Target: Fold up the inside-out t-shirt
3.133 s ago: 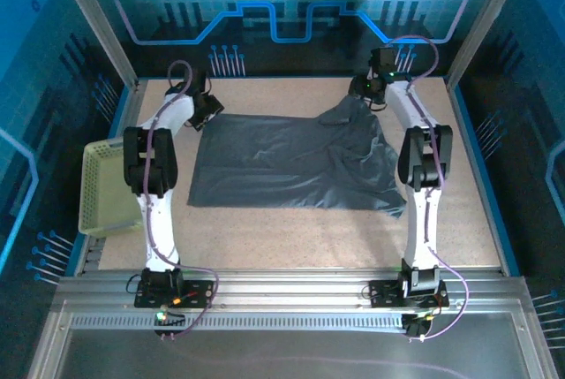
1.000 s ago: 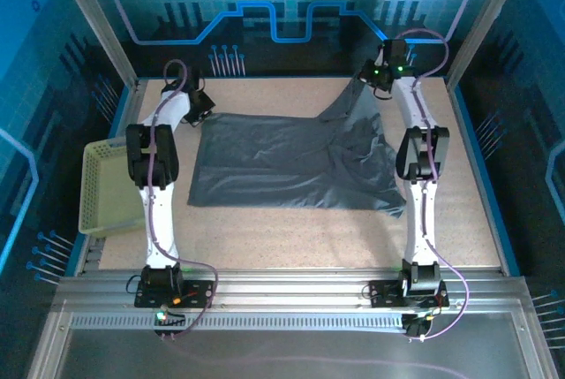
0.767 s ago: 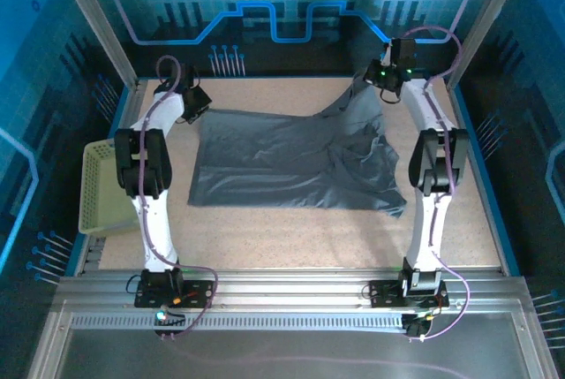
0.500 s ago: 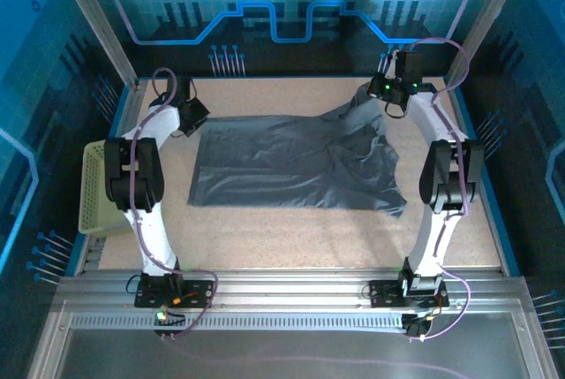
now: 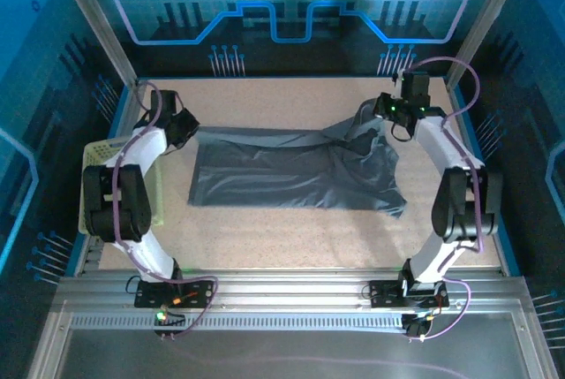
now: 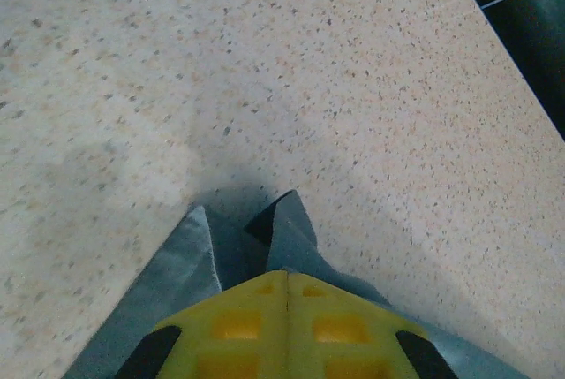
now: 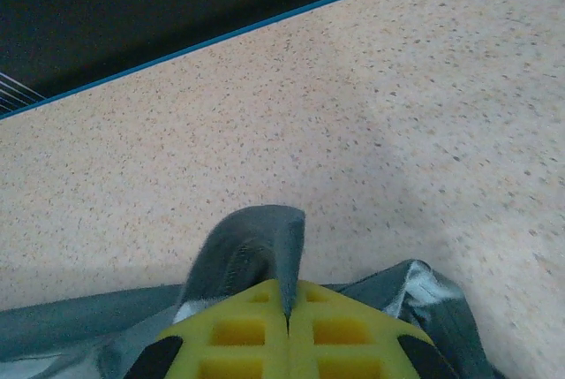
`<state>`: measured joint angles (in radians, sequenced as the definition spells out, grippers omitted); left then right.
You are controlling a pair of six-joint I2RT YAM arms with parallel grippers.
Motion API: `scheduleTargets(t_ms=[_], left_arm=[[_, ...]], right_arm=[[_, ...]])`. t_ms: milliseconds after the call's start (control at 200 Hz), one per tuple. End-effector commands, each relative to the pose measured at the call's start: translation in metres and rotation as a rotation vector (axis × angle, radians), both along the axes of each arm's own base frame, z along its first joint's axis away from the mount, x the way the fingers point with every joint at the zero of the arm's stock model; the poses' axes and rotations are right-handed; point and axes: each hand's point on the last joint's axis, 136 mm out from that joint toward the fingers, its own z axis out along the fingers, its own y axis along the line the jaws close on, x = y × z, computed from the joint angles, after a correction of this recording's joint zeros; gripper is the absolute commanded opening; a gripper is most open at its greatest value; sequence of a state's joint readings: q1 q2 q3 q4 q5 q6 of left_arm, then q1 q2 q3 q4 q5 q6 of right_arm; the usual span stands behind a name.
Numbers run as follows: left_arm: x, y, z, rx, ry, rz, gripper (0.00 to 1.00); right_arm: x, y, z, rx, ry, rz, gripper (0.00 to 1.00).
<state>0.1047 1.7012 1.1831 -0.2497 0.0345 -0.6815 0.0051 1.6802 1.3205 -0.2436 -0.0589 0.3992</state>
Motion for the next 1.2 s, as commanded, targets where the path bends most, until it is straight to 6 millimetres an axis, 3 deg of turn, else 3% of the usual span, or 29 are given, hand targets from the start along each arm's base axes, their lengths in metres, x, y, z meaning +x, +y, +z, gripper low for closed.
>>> scheduleTargets(t_ms=[0,235,315,350,525,720,995,1195], left_arm=[[-0.014,0.002,0.010,-0.007,-0.045,0.010,0.00],[-0.055,-0.002,-0.017,-0.034,-0.009,0.039,0.00],[-0.069,-0.002,-0.027,-0.037,0.005,0.057,0.00],[-0.075,-0.001,-0.032,-0.032,0.015,0.064,0.00],[-0.101,0.002,-0.049,-0.008,0.049,0.088,0.00],[-0.111,0.006,-0.056,0.017,0.073,0.095,0.00],[-0.122,0.005,-0.078,0.010,0.149,0.099,0.00],[-0.135,-0.006,-0.085,-0.058,0.152,0.096,0.00]], right_arm=[[-0.017,-0.015,0.016,-0.022,-0.051,-0.059,0.00],[-0.088,-0.025,-0.029,0.015,0.058,-0.176,0.00],[-0.106,-0.026,-0.035,0.023,0.067,-0.189,0.00],[-0.119,-0.026,-0.049,0.022,0.102,-0.197,0.00],[-0.159,-0.039,-0.062,0.011,0.155,-0.272,0.00],[-0.181,-0.040,-0.072,0.013,0.198,-0.287,0.00],[-0.215,-0.048,-0.121,0.016,0.348,-0.390,0.00],[-0.220,-0.059,-0.132,-0.003,0.393,-0.457,0.00]])
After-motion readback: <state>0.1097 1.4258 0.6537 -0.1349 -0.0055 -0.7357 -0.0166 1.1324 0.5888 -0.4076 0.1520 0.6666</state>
